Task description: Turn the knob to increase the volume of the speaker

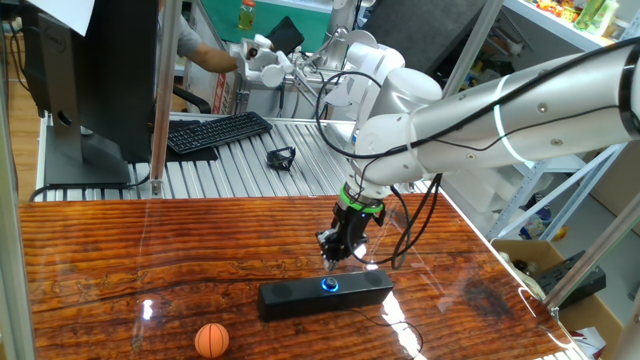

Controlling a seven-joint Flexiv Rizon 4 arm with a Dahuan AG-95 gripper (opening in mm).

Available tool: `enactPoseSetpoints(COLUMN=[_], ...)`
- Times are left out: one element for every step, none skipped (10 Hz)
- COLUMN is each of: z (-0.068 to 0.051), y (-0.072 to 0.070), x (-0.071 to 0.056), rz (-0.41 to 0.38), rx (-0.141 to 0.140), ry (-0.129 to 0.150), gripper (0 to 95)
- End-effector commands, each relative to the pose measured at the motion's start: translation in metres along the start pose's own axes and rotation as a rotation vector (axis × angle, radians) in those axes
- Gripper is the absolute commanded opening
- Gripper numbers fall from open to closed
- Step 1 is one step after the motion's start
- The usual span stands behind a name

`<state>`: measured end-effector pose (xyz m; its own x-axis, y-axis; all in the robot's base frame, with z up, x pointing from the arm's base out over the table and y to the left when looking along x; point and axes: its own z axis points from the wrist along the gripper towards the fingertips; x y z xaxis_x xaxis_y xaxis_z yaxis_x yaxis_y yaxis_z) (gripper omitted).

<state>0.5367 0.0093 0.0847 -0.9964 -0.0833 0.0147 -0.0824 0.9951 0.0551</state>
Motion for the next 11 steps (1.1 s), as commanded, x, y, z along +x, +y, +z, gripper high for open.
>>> enactPoseSetpoints(z=[0.0018,0.0021,0.0024,0.0032,0.0040,0.0047,0.0051,0.0052,0.0051,0.0051,0.0051], y=[-0.0005,-0.0007,-0.0011,-0.0024,-0.0034,-0.0047,-0.0058,-0.0060,-0.0061,-0.0061,-0.0061], x=[0.0008,0.0013,0.0016,0.0029,0.0041,0.0050,0.0054,0.0054,0.0054,0.0055,0.0055], rz=[-0.001,-0.001,0.003,0.006,0.006,0.007,0.012,0.019,0.021,0.016,0.018], rx=[-0.001,0.000,0.001,0.001,0.000,-0.004,0.001,0.005,0.008,0.016,0.013], ry=[-0.001,0.000,0.003,0.005,0.005,0.004,0.008,0.007,0.006,0.007,0.008], gripper=[0.0,0.0,0.0,0.0,0.0,0.0,0.0,0.0,0.0,0.0,0.0])
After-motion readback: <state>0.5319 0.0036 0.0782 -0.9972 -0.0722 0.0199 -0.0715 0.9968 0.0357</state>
